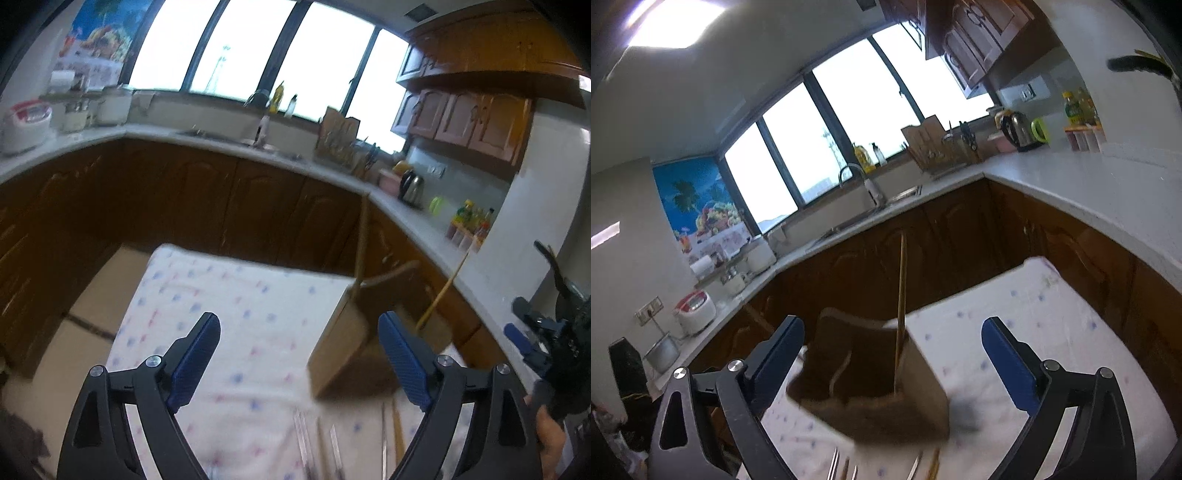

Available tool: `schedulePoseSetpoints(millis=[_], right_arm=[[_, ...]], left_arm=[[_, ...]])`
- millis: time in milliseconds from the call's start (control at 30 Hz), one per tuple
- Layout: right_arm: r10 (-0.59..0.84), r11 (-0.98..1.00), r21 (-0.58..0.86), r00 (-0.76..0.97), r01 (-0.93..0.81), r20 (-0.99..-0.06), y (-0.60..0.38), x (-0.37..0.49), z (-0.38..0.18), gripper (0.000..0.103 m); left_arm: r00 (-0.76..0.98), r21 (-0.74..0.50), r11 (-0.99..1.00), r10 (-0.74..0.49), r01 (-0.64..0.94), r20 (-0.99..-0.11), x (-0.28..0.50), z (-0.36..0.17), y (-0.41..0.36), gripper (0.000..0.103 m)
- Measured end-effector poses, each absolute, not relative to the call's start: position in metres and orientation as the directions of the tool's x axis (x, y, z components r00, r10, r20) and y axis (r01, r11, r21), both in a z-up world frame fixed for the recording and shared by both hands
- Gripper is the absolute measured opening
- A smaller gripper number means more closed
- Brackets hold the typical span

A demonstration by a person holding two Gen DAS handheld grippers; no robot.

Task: Organize utensils
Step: 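Move the left gripper back to the chopsticks while the right gripper returns too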

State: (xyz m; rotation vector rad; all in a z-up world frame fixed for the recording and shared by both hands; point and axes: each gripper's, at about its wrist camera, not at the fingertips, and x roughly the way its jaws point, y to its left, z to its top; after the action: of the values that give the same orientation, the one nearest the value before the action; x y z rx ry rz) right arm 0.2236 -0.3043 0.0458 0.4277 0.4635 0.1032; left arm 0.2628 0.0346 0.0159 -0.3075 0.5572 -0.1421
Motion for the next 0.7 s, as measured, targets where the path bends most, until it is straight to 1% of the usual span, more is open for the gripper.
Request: schedulePoseSetpoints(millis=[133, 233, 433, 700], right_arm=[[0.187, 0.908, 0.419, 0.868, 0.026, -0.460, -0.300, 0.196, 0.033, 0.098], [0.186, 0.906, 0.420, 0.854, 0.041, -0.486, -0.298, 0.179, 0.024, 0.098], [0.178, 0.910, 0.410, 0.835, 0.061, -0.520, -0.295, 0.154, 0.013, 0.098], [0.168, 0.914, 0.397, 0.813, 0.083, -0.557, -0.294, 0.141, 0.003, 0.098]], left_arm=[[0.804, -0.312, 0.950, -0.192, 0.008, -0.563, 0.238, 0.008, 0.041, 0.087], [0.785, -0.294, 0.956, -0.177, -0.008, -0.594, 0.226, 0.008, 0.043, 0.087], [0.754, -0.265, 0.964, -0.170, -0.005, -0.635, 0.206, 0.010, 0.042, 0.087], [0.727, -0.244, 0.970, -0.176, 0.012, -0.664, 0.198, 0.009, 0.030, 0.087]])
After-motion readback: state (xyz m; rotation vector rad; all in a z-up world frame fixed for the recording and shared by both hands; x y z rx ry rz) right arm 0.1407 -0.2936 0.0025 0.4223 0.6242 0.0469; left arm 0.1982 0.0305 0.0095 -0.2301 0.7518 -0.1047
